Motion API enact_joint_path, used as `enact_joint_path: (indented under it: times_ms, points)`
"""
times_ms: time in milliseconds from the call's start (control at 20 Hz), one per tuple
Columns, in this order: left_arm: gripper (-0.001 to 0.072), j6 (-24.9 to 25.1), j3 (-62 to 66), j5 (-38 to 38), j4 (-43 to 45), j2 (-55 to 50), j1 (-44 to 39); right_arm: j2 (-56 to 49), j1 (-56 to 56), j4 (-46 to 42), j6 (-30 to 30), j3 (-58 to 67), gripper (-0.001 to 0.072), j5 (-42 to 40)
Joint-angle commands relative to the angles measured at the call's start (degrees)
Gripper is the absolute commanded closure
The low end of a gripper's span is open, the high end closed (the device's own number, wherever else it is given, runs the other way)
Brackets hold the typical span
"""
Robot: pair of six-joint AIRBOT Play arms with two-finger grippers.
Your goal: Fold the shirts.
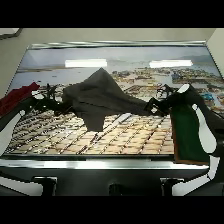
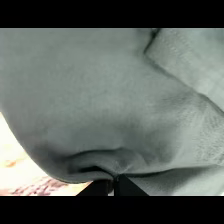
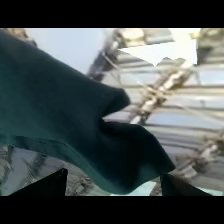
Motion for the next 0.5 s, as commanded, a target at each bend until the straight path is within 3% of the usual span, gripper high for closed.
enact_joint_path:
  times_ms: [0,50,100,250,450]
  points:
    - [0.0670,0.15,-0.02,0.11,-0.04,0.94,-0.02,-0.96,5.01,0.09,-1.60,-0.04,0.0191,-3.96]
    - [0.0671,0.15,-0.02,-0.28,-0.07,1.29,0.00,-0.96,5.79,0.17,-1.51,0.09,0.0585,-3.52]
    - [0.0671,0.50,0.13,-0.94,-0.02,1.92,0.02,-0.76,6.14,0.35,0.20,0.50,0.0672,-2.56]
    - [0.0673,6.34,5.35,-4.81,1.05,6.86,0.44,3.85,5.77,1.73,0.55,3.19,0.0673,-0.59]
    - [0.0674,7.02,24.41,-7.41,4.04,20.63,0.39,19.41,2.34,4.90,1.36,10.95,0.0672,-8.63]
